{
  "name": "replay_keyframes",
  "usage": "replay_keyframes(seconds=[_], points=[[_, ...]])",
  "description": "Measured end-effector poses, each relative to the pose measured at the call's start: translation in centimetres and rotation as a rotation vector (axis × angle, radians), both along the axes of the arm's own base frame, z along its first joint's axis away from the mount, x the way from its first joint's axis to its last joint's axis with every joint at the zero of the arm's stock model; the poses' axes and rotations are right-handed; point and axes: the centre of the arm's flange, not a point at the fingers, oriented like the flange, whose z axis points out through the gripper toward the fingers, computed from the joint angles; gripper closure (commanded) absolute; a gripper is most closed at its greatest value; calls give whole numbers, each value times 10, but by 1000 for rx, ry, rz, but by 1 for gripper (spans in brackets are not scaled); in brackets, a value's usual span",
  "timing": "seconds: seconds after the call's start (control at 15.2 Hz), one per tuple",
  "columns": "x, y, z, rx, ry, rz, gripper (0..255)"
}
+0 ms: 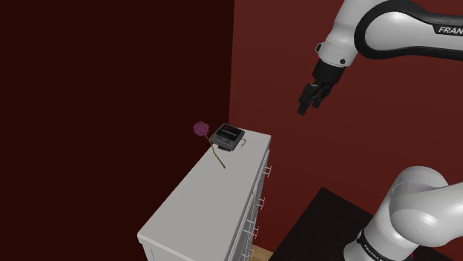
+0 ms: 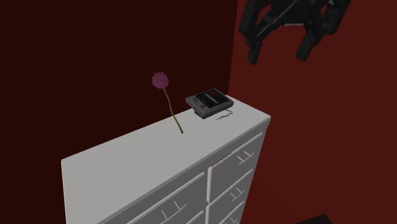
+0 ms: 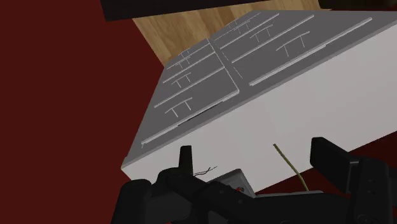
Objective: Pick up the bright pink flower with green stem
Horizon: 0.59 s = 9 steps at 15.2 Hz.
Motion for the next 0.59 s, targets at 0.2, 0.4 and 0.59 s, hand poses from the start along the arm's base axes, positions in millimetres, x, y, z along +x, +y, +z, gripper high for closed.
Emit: replay_keyframes(seconds=[0.2, 0.4, 0.59], points=[[15, 6, -4, -5, 2, 8, 0], [44, 25, -9, -16, 7, 25, 0], [79, 44, -21, -27, 12, 44, 0]])
